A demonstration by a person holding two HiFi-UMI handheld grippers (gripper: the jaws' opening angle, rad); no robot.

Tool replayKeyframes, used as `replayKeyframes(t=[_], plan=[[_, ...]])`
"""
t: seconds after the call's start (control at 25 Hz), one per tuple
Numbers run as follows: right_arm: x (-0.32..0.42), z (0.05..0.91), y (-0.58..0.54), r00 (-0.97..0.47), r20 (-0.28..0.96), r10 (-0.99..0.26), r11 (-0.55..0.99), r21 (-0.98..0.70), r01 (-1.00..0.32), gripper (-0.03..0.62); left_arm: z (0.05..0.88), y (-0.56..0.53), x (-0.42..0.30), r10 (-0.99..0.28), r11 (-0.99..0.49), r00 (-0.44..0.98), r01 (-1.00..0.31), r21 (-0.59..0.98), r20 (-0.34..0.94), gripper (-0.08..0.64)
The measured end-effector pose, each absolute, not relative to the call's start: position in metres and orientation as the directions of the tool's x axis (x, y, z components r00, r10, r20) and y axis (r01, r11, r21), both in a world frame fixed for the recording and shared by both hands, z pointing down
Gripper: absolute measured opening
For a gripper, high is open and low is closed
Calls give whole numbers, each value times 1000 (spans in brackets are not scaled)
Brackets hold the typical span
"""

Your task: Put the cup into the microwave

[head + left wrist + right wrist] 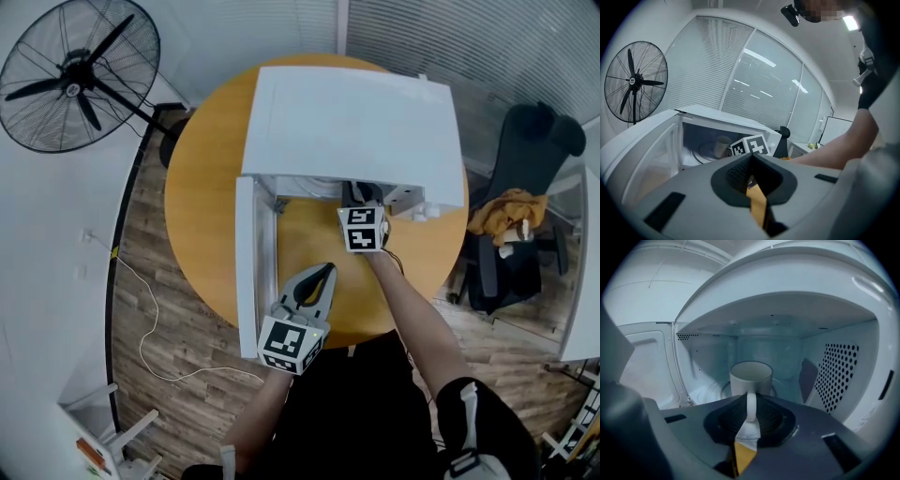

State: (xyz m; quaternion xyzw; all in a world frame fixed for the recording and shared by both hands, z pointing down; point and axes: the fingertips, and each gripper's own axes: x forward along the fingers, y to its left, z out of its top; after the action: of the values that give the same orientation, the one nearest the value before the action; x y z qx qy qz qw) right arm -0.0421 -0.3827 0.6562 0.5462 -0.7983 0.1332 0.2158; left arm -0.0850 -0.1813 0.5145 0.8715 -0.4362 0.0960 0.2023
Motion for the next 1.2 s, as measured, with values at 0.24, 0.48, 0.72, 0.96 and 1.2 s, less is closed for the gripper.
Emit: replayKeyframes(t=[0.24, 0.48, 0.72, 0.96, 1.2], plan=[[-49, 655, -394, -309, 456, -834, 368, 44, -929, 44, 516, -179, -88, -722, -533, 596, -803, 266, 352, -6], [-50, 656, -403, -314, 429, -847, 361, 31, -932, 46, 513, -178, -92, -733, -526, 583, -813, 250, 350, -6], [-52, 663, -401, -327, 445, -834, 358, -14, -934, 102, 511, -177, -95, -730, -531, 587, -809, 251, 349, -6], [-47, 660, -394, -315, 454, -834, 342, -23, -939, 150, 508, -174, -98, -729, -541, 595, -804, 247, 338, -6], [-44, 649, -378, -320, 465, -826, 365, 8, -931, 160, 501, -167, -92, -724, -565, 616, -788, 245, 311, -6]])
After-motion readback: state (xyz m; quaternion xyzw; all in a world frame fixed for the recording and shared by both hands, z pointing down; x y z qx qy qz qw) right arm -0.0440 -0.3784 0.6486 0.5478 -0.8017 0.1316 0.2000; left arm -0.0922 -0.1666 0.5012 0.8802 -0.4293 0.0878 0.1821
